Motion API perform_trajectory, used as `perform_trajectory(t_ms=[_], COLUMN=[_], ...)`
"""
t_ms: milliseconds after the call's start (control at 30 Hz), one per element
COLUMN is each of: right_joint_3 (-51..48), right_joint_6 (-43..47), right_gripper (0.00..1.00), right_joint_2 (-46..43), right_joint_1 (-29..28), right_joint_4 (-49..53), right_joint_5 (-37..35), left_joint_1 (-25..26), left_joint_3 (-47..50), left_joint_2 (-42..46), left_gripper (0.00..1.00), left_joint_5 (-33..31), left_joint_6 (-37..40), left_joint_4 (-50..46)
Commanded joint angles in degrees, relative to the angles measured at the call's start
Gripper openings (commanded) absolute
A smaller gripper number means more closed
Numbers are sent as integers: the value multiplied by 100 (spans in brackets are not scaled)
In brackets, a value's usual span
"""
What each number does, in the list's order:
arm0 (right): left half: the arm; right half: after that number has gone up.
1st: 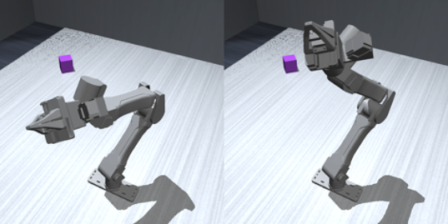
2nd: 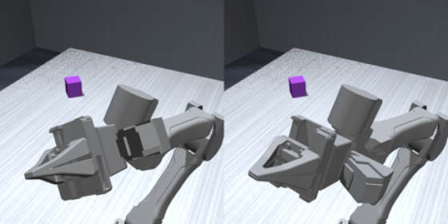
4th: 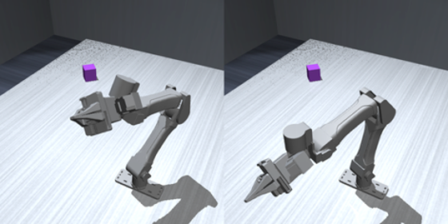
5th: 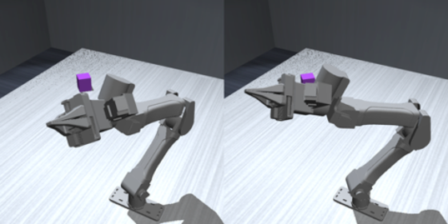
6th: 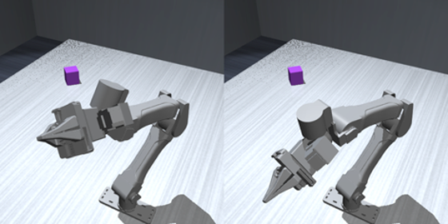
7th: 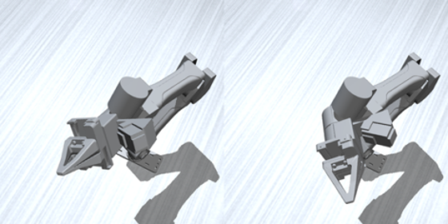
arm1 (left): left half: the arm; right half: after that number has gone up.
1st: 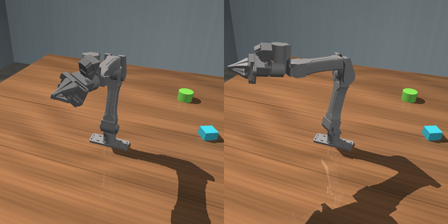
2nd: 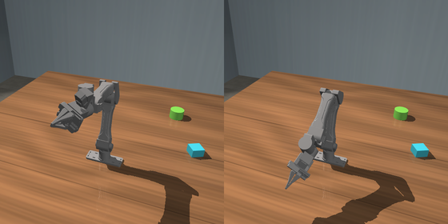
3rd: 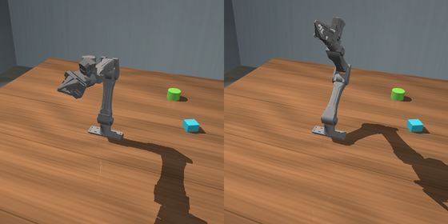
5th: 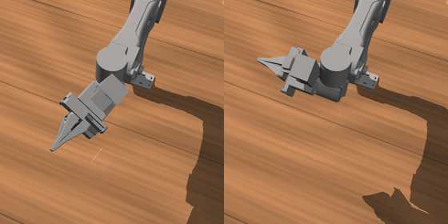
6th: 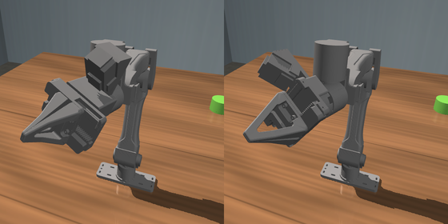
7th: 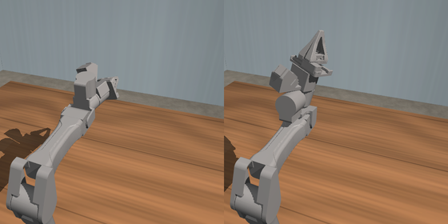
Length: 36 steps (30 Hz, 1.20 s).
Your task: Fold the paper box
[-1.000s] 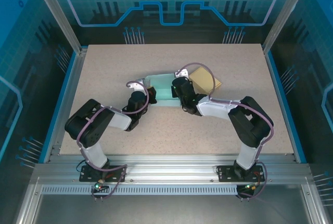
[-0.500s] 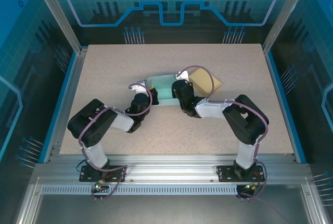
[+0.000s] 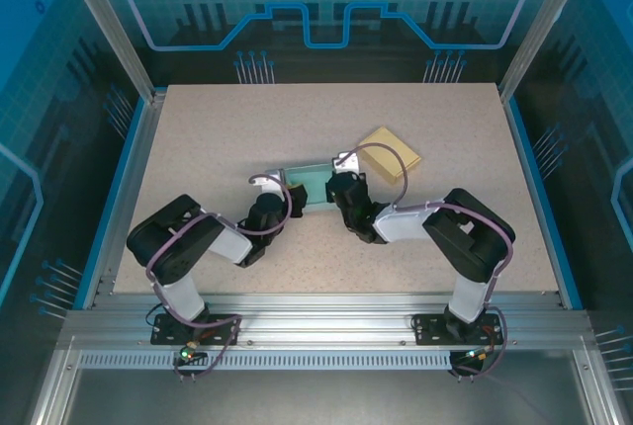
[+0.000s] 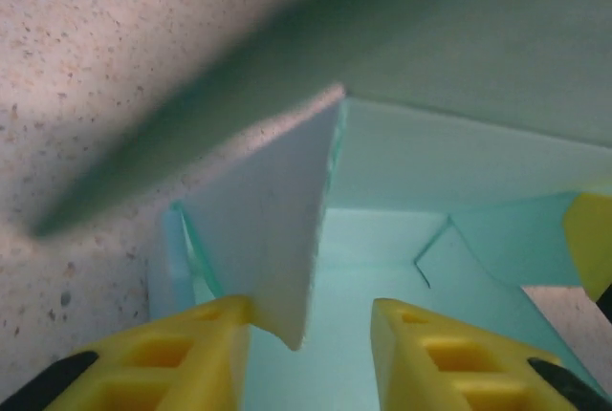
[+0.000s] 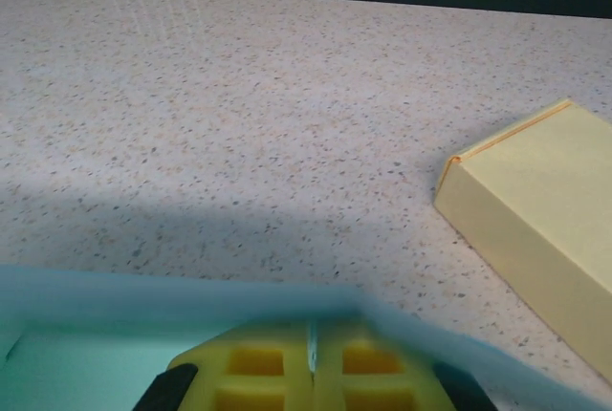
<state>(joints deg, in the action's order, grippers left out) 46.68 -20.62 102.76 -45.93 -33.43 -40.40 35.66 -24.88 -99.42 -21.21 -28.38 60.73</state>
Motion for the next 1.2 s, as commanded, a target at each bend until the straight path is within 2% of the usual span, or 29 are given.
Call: perform_trajectory(t_ms=[0,200,433,600,767,933,1033,1167], right_joint_3=[-297,-395,-431,-431,-465,-535,-563,-587], right_joint_6=[-135,-220,-302,-295,-245,-184,-48,106], right_gripper=[3,3,3,3,3,6,8,10], right_joint_2=[139,213,279,301,347,263,151,89], right_joint_1=[-303,-325,-372,-450,-530,-610,-723,-825], right_joint_4=[502,487,508,522,511,512,532,539], right_joint_5=[670,543,419,310,191,89,-29,-136], left_joint_1=[126,130,126,126,129,131,113,-83], left_joint_3=[69,208,336,321,333,30,-564,-1783], left_joint_2=[280,820,2153,3312,4412,5471,5582,4934], left_gripper=[54,79,95,96,97,95,93,89], left_joint_5=[484,418,-11,-93,-259,-545,-644,138], left_joint_6=[122,130,228,298,36,120,437,890], left_joint_4=[-458,-826,-2134,-3478,-4691,-5755,-6410,-7220])
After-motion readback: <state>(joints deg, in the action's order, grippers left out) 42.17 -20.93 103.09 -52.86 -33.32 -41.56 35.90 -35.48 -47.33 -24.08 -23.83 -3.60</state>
